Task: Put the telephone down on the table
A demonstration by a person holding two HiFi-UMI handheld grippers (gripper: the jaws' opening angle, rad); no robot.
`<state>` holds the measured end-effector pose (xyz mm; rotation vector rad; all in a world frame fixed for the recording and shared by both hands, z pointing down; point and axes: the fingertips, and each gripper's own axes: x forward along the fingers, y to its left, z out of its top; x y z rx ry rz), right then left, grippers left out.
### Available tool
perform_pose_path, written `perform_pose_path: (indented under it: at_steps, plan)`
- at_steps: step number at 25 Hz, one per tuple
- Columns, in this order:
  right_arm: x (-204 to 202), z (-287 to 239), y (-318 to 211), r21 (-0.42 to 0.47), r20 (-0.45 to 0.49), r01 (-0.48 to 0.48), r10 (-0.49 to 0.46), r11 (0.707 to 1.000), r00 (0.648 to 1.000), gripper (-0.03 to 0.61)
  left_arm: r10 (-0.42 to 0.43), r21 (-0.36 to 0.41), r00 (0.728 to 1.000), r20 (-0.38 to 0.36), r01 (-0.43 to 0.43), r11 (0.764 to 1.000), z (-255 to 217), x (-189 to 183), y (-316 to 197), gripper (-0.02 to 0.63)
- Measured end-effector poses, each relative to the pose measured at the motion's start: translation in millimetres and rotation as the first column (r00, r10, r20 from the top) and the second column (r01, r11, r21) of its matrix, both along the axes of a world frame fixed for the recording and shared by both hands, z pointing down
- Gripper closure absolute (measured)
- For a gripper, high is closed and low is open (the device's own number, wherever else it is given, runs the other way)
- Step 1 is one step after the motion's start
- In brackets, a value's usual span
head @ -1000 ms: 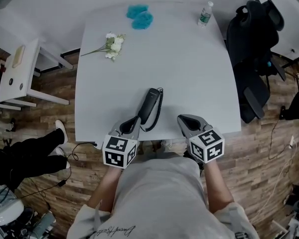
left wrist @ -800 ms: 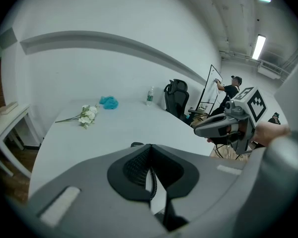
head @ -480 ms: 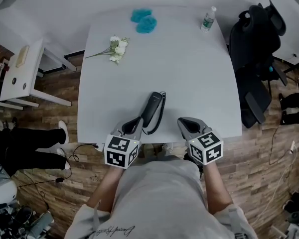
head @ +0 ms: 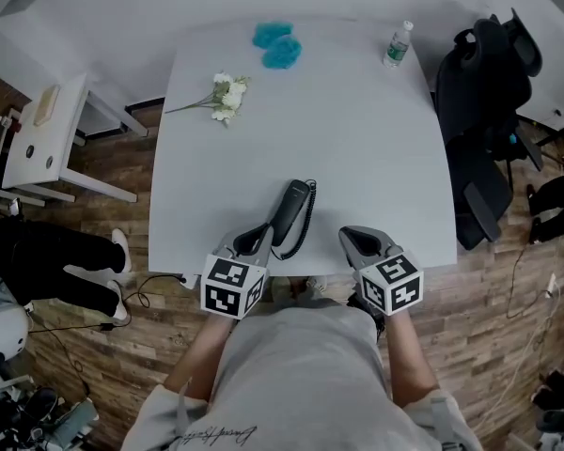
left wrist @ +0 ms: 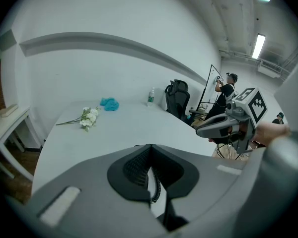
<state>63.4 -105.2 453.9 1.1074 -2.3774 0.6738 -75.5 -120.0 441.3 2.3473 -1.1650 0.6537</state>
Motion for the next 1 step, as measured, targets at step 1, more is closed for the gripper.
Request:
perform_pose_path:
  at_steps: [1]
  plan:
    - [0.3, 0.5, 0.3, -0.001, 0.000, -0.001, 0.001, 1.000, 1.000, 0.574, 0.002, -0.001, 1.000, 0.000, -0.002, 1.000, 0.4, 0.3, 0.2, 0.597]
